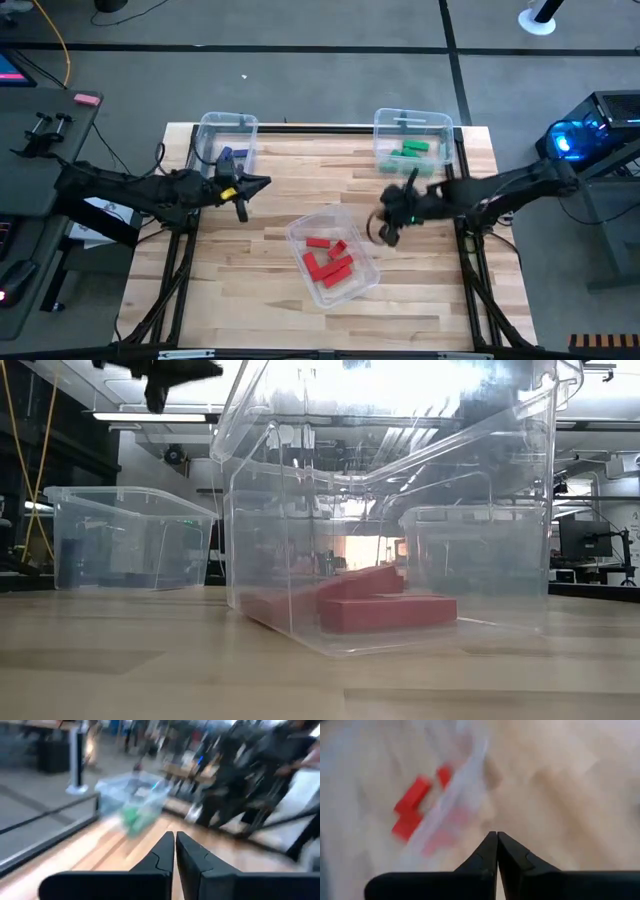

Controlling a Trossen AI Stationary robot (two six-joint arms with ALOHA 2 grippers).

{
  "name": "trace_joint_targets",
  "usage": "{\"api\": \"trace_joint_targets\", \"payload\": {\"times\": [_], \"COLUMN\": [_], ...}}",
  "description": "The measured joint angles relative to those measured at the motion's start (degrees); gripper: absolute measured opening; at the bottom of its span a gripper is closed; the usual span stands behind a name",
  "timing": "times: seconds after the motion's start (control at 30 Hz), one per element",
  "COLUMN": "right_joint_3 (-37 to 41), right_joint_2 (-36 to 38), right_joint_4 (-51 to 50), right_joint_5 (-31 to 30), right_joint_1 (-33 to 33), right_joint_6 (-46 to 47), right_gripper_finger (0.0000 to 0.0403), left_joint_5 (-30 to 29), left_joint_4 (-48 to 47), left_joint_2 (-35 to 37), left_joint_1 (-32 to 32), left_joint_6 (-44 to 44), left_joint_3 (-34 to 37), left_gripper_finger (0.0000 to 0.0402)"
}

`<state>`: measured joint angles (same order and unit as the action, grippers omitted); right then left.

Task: Sort blocks
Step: Adjust the bottom transparent bin

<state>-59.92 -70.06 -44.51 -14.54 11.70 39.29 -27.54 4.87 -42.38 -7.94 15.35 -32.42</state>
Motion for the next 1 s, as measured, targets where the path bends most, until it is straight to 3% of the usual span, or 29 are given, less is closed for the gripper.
{"api": "trace_joint_targets", "payload": {"times": [0.13,0.3,0.4,0.63,0.83,1.0], "right_joint_3": [8.14,12.13,12.11,12.09,10.04,5.11], "right_joint_2": [-0.11,-0.24,-1.02,-5.90,-11.50,-16.10], "right_joint_4": [9.97,18.22,16.82,23.36,31.72,32.19], "right_joint_5": [3.65,1.05,-2.27,-2.84,-2.10,-1.45], "right_joint_1": [4.73,10.93,13.52,16.26,18.64,21.23], "right_joint_6": [10.25,18.85,22.79,25.41,26.82,26.00], "right_gripper_finger": [0.0002,0.0001,0.0001,0.0001,0.0000,0.0000], "left_joint_5": [0.76,2.96,2.44,2.85,2.98,3.01], "left_joint_4": [-7.04,-6.71,-4.30,-0.10,-0.28,-0.24], "left_joint_2": [-2.59,-9.50,-14.23,-21.63,-22.81,-22.81], "left_joint_1": [1.57,2.00,2.44,3.14,3.56,3.54], "left_joint_6": [2.84,5.35,5.48,5.60,5.25,4.75], "left_joint_3": [0.09,0.04,0.04,0.03,0.04,0.04], "left_gripper_finger": [0.0002,0.0000,0.0000,0.0000,0.0000,0.0000]}}
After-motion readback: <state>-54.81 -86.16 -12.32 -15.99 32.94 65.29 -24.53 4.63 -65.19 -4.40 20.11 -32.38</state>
